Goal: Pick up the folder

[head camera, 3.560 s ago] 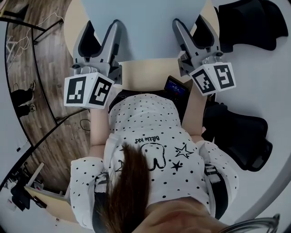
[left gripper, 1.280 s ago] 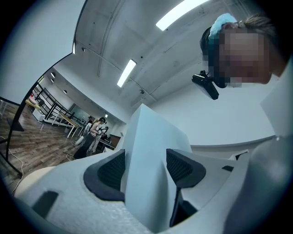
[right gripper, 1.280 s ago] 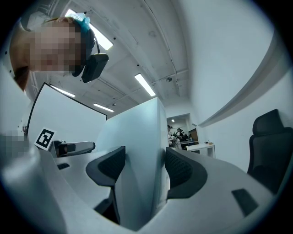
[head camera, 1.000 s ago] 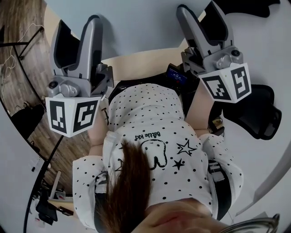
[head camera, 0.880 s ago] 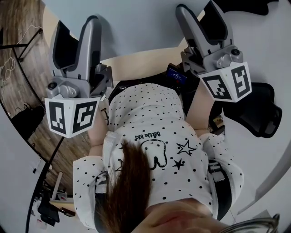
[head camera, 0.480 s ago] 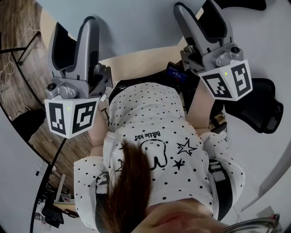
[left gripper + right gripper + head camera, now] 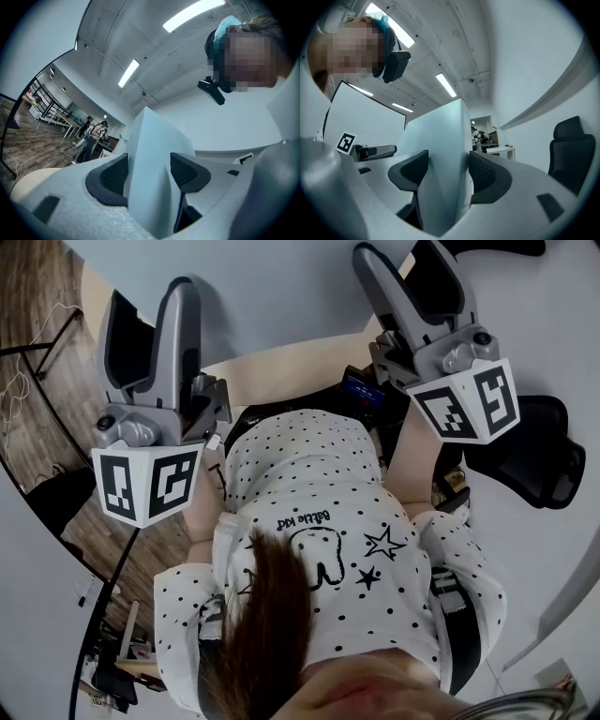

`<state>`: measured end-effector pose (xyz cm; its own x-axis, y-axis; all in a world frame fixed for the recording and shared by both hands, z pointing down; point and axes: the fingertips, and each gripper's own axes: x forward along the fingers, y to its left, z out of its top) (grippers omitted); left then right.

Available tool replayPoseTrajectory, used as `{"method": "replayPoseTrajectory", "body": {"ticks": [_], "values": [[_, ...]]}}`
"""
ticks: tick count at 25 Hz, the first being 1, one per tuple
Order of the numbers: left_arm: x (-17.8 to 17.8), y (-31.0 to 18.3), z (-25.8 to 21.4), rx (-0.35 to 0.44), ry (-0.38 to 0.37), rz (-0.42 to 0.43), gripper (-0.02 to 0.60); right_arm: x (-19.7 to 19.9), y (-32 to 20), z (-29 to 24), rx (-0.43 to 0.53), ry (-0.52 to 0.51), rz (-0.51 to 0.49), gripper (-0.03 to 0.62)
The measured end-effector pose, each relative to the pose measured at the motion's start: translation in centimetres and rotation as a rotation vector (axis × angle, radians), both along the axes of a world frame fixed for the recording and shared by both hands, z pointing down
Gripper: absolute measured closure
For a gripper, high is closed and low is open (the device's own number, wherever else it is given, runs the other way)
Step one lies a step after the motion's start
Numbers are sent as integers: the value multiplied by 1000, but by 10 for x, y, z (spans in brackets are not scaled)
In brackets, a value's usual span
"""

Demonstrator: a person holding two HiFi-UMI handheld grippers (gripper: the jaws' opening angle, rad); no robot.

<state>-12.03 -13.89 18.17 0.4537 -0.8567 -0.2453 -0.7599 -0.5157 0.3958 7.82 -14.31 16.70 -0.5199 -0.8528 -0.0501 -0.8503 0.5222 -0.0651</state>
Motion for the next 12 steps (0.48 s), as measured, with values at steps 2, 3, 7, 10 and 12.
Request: {"method": "replayPoseTrajectory", "body": {"ticks": [2,3,7,10,12], "values": [[-1,1,0,-1,2,-1,301,-1,0,0,-2,1,-2,329],[-2,1,1,-2,3,-3,301,-2,0,1,-3,2,-5,329],[-10,2,1,-6,-2,-22,301,-9,-2,2,-14,-1,-21,329],[-12,2,1,-5,-9,-35,301,-12,-4,3,-20,-2,-27,329],[-12,1,0,-4,-11,-39,301,-12,-5,3,-23,-2,-28,330]]}}
